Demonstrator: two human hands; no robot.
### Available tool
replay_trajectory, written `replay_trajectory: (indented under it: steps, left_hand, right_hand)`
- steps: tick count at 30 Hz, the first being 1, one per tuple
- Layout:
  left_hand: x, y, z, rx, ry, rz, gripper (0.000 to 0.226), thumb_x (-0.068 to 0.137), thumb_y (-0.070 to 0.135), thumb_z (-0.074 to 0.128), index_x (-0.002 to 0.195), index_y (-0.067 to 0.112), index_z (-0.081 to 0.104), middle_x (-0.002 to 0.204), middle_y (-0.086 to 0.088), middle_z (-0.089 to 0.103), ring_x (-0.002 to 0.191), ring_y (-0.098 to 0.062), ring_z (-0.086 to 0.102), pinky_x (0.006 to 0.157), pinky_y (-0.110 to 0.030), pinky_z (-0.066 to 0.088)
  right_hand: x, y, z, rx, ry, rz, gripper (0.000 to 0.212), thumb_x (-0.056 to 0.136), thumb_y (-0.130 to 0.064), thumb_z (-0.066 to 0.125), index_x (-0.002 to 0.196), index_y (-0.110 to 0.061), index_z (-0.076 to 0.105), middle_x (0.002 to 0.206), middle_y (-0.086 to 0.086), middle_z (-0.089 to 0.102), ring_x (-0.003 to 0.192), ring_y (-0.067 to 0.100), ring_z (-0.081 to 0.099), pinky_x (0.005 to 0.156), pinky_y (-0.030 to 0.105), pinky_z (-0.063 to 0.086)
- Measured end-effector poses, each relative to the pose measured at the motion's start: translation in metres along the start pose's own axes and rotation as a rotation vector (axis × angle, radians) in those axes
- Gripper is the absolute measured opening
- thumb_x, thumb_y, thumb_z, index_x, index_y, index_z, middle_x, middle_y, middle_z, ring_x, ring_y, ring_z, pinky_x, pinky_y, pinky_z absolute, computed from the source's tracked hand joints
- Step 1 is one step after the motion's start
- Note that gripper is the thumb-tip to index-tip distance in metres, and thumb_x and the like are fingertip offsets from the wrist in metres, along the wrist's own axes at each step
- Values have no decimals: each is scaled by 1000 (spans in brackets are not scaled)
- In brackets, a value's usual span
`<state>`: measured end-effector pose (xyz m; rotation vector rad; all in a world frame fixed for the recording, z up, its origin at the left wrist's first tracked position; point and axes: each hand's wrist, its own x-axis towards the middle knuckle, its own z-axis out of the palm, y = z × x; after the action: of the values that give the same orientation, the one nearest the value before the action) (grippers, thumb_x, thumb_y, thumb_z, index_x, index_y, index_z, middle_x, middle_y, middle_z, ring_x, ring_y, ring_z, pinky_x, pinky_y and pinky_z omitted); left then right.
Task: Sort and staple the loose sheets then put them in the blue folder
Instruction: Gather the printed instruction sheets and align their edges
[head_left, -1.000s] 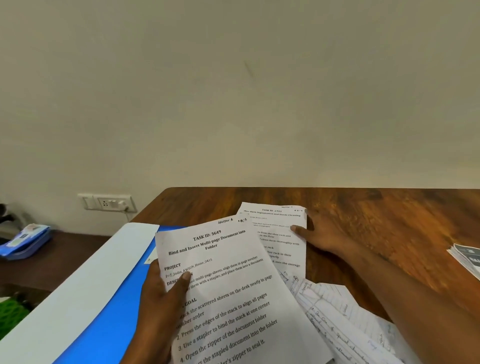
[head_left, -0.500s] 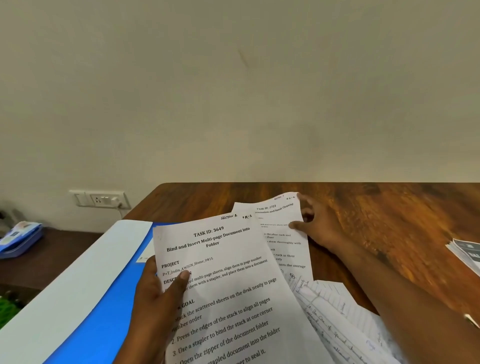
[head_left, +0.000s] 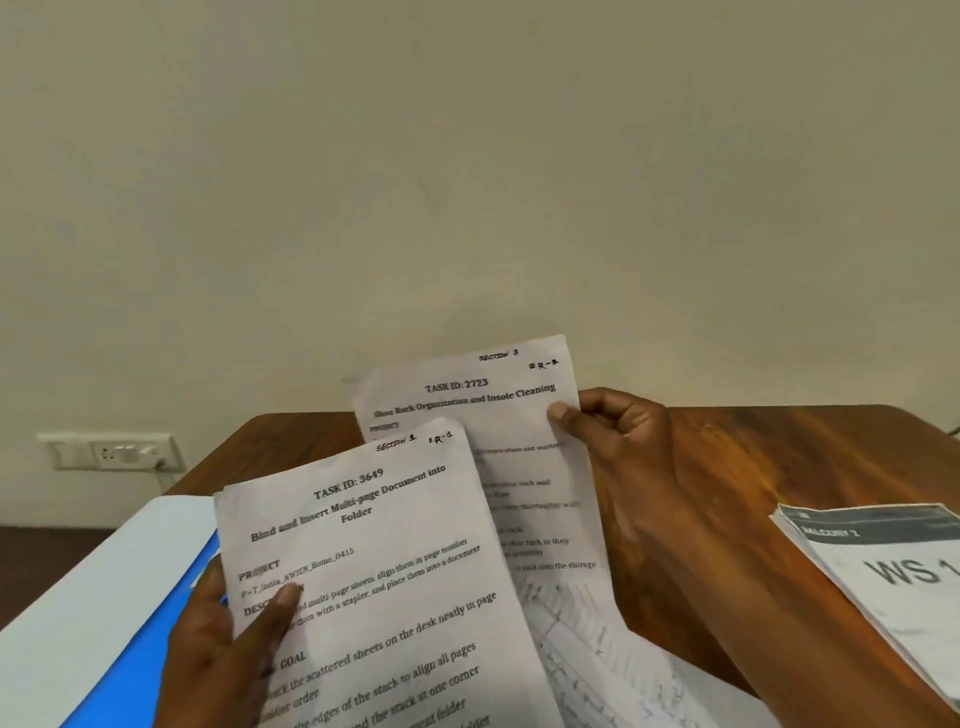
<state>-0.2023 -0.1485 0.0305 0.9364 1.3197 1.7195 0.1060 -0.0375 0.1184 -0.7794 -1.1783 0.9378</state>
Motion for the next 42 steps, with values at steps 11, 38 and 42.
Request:
replay_trajectory:
  steps: [11, 38, 42]
  left_hand:
    - [0, 0, -8, -70, -37, 67, 48, 94, -9, 57, 127, 25, 65, 105, -11, 80, 82, -26, 79, 72, -41, 64]
    - [-16, 15, 6, -143, -83, 61, 66, 76, 5, 66, 140, 14, 55, 112, -18, 78, 84, -34, 79, 61, -42, 65]
    - [-18, 15, 5, -155, -108, 38, 63, 78, 6, 67, 139, 16, 55, 114, -19, 77, 85, -36, 79, 62, -44, 66]
  right_hand:
    - [-38, -22, 17, 228, 16, 19, 4, 84, 6, 73, 86, 10, 75, 97, 32, 75, 91, 47, 73, 92, 51, 58]
    - [-11, -7, -1, 658, 228, 276, 15, 101, -4, 57, 105, -11, 70, 99, 2, 81, 93, 16, 79, 82, 39, 65]
    - [-19, 16, 7, 392, 176, 501, 27, 101, -1, 58, 127, 4, 60, 116, 23, 75, 102, 36, 76, 83, 57, 63]
